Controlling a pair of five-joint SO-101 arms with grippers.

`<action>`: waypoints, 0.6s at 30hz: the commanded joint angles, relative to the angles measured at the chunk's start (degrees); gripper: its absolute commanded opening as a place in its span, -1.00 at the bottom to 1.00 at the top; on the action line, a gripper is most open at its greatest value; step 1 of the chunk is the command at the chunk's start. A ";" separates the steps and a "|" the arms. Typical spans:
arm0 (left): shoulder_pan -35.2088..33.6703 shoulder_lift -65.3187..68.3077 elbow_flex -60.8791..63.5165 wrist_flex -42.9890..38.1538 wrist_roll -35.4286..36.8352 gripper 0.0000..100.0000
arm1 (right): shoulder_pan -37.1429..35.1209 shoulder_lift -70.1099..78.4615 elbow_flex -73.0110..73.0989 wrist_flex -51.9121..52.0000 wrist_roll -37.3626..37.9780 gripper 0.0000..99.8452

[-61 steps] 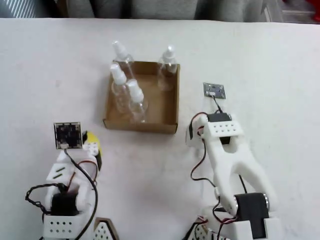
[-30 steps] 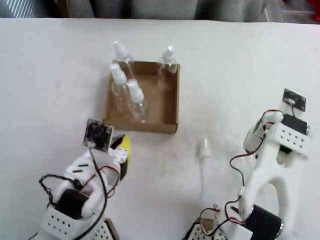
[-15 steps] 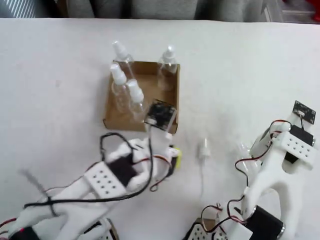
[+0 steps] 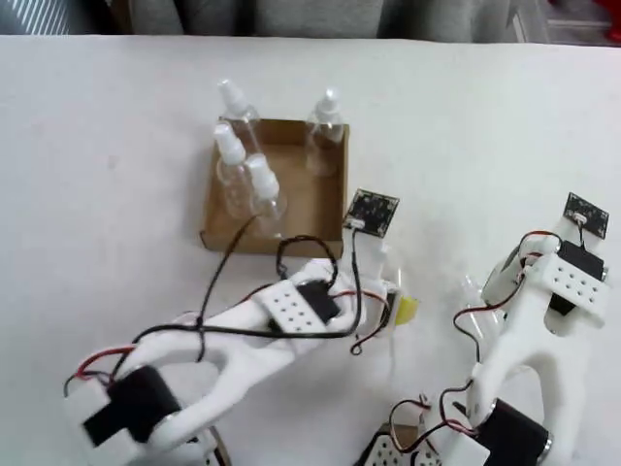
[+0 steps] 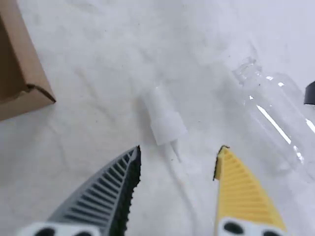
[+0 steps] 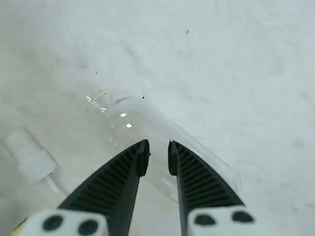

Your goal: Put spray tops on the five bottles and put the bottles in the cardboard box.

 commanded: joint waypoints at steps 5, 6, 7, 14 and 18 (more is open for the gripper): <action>-1.01 13.14 -12.40 -1.23 3.78 -0.49 | -0.75 -1.89 0.88 -1.71 0.70 -0.91; -1.27 14.02 -12.92 -1.23 3.87 -0.49 | -0.75 -1.98 1.32 -2.33 0.70 -0.91; -1.54 14.81 -13.54 -1.23 3.87 -0.49 | -0.75 -1.98 1.67 -2.77 0.70 -0.91; -1.80 19.91 -16.88 -1.23 3.87 -0.49 | -0.48 -1.89 1.93 -2.86 3.43 -0.91; -1.89 23.08 -19.60 -0.53 3.96 -0.50 | -0.40 -1.63 1.93 -2.77 3.52 -0.91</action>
